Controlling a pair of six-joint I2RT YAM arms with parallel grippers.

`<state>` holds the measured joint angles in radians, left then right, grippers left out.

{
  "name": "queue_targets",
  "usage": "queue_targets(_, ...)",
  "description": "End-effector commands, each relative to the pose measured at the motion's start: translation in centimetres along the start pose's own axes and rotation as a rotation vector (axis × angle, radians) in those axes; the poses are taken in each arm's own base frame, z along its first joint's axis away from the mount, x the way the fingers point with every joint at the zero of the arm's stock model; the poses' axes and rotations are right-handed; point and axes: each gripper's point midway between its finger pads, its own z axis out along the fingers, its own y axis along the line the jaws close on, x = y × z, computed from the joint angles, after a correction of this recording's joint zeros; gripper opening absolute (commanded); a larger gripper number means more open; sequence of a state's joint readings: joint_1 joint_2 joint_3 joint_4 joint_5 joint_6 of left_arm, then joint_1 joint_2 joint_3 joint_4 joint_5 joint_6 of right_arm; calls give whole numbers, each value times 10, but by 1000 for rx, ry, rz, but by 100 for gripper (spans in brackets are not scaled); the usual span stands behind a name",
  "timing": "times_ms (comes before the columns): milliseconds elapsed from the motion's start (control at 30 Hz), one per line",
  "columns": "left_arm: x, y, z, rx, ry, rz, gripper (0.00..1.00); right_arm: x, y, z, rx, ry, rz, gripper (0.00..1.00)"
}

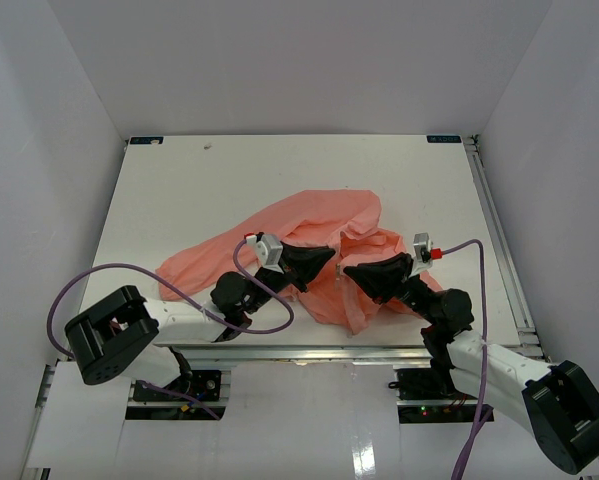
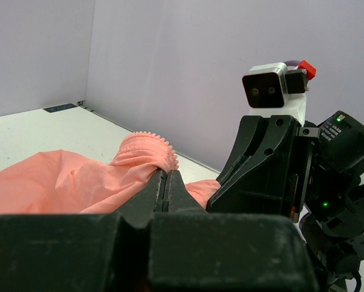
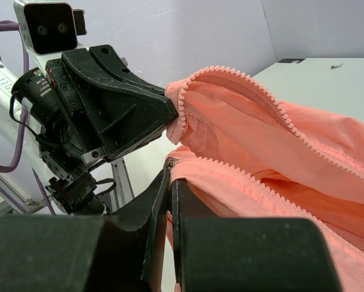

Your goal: Zip up the jacket

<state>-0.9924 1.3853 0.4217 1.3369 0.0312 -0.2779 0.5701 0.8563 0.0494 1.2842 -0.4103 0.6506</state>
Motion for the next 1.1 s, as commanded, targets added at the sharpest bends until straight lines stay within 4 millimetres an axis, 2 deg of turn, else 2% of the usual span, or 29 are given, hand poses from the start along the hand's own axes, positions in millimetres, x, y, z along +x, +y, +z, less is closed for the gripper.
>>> queue_targets(0, -129, -38, -12, 140, -499, 7, 0, 18, 0, -22, 4, -2, -5, 8)
queue_targets(1067, -115, -42, -9, 166, -460, -20, 0, 11, -1, -22, 16, -28, -24, 8)
